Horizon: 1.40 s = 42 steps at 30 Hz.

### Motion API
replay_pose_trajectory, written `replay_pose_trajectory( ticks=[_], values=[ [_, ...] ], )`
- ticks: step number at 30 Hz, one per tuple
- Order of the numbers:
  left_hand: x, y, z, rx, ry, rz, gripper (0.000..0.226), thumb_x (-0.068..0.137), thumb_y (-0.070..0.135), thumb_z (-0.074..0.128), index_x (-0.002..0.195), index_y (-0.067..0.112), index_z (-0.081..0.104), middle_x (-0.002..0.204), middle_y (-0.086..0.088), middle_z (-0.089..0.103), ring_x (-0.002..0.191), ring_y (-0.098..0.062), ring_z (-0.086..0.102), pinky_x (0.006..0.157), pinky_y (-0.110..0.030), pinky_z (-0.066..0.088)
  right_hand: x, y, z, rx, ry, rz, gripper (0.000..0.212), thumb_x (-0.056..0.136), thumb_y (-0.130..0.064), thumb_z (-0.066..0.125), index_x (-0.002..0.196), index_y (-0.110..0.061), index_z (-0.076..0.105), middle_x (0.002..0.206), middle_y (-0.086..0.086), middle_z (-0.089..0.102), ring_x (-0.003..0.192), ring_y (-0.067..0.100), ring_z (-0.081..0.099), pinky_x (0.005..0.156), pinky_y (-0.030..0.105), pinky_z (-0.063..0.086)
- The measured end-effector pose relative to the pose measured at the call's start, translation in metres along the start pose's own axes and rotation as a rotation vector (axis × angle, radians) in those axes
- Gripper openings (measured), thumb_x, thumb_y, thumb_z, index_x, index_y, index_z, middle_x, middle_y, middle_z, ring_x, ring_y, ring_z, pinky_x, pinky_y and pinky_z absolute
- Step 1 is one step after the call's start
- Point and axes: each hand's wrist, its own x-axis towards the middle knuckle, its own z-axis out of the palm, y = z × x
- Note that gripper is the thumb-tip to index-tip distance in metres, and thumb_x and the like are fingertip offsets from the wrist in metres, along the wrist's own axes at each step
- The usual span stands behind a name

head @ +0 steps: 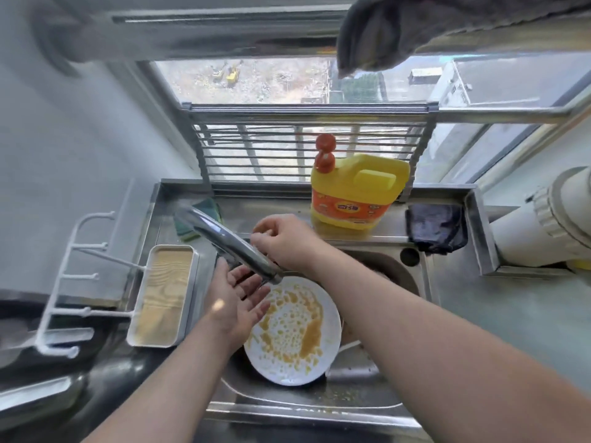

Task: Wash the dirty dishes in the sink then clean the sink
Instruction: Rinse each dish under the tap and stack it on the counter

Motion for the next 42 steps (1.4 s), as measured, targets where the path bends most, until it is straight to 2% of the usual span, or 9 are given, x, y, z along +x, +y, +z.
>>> replay_pose_trajectory(
  ticks=[6,11,14,19,22,25,28,39,42],
  values=[
    [0.028,0.011,0.008,0.140,0.152,-0.021,0.033,0.092,0.026,0.069,0.125,0.024,0.069,0.125,-0.007,0.073,0.096,-0.021,0.072,0.058,-0.029,0.057,0.004,0.045,0.004,-0.179,-0.173,0.254,0.015,0.094,-0.032,0.064,0.091,-0.027,0.078,0.081,-0.005,0.076,0.069,0.012,0.069,0.055,0.027,0.053],
    [0.049,0.012,0.012,0.182,0.176,0.084,0.032,0.092,0.008,0.068,0.122,0.016,0.067,0.080,-0.007,0.076,0.065,-0.018,0.068,0.050,-0.027,0.054,-0.007,0.076,0.013,-0.052,-0.144,0.341,0.017,0.096,-0.032,0.060,0.096,-0.029,0.077,0.087,-0.005,0.076,0.068,0.011,0.069,0.056,0.024,0.052],
    [0.047,0.006,0.014,0.012,0.077,0.103,0.039,0.080,0.008,0.072,0.117,0.017,0.067,0.069,-0.002,0.073,0.058,-0.014,0.070,0.050,-0.028,0.053,-0.023,0.096,0.020,0.061,-0.094,0.408,0.015,0.097,-0.027,0.058,0.096,-0.031,0.073,0.091,0.000,0.075,0.072,0.015,0.068,0.052,0.021,0.049],
    [0.044,-0.005,0.010,0.079,0.089,0.170,0.036,0.094,0.016,0.070,0.128,0.010,0.060,0.071,-0.001,0.069,0.057,-0.015,0.063,0.049,-0.029,0.049,-0.024,0.102,0.024,0.155,-0.059,0.417,0.018,0.097,-0.026,0.057,0.106,-0.030,0.072,0.092,0.001,0.076,0.067,0.013,0.068,0.051,0.023,0.049],
    [0.026,-0.036,-0.002,0.143,0.097,0.139,0.037,0.098,0.015,0.070,0.132,0.025,0.058,0.096,-0.010,0.075,0.069,-0.018,0.067,0.053,-0.032,0.052,-0.001,0.083,0.022,0.169,-0.109,0.341,0.025,0.099,-0.026,0.059,0.120,-0.023,0.072,0.095,0.002,0.075,0.063,0.012,0.064,0.048,0.021,0.048],
    [0.001,-0.073,-0.014,0.181,0.145,0.043,0.034,0.100,0.021,0.071,0.131,0.030,0.059,0.116,-0.010,0.074,0.089,-0.022,0.072,0.068,-0.033,0.056,0.027,0.057,0.024,0.024,-0.236,0.248,0.030,0.100,-0.034,0.062,0.125,-0.019,0.070,0.107,0.008,0.076,0.087,0.025,0.075,0.074,0.038,0.064],
    [-0.015,-0.094,-0.019,0.166,0.168,-0.007,0.028,0.101,0.015,0.069,0.123,0.031,0.063,0.114,-0.010,0.074,0.083,-0.021,0.071,0.066,-0.032,0.055,0.048,0.038,0.030,-0.198,-0.352,0.110,0.031,0.099,-0.036,0.066,0.123,-0.017,0.072,0.113,0.005,0.076,0.103,0.025,0.071,0.094,0.041,0.058],
    [-0.018,-0.103,-0.043,0.129,0.205,-0.008,0.024,0.097,0.016,0.073,0.119,0.026,0.070,0.109,-0.007,0.077,0.087,-0.022,0.073,0.073,-0.035,0.057,0.083,0.014,0.037,-0.496,-0.440,0.028,0.015,0.097,-0.025,0.071,0.084,-0.020,0.066,0.076,-0.001,0.069,0.060,0.013,0.062,0.042,0.020,0.042],
    [-0.011,-0.103,-0.052,0.120,0.219,0.024,0.023,0.100,0.013,0.069,0.120,0.023,0.069,0.107,-0.009,0.074,0.088,-0.022,0.071,0.073,-0.036,0.056,0.088,0.013,0.041,-0.527,-0.447,0.030,0.015,0.097,-0.026,0.070,0.083,-0.021,0.066,0.080,0.001,0.072,0.063,0.014,0.066,0.045,0.020,0.044]
  ],
)
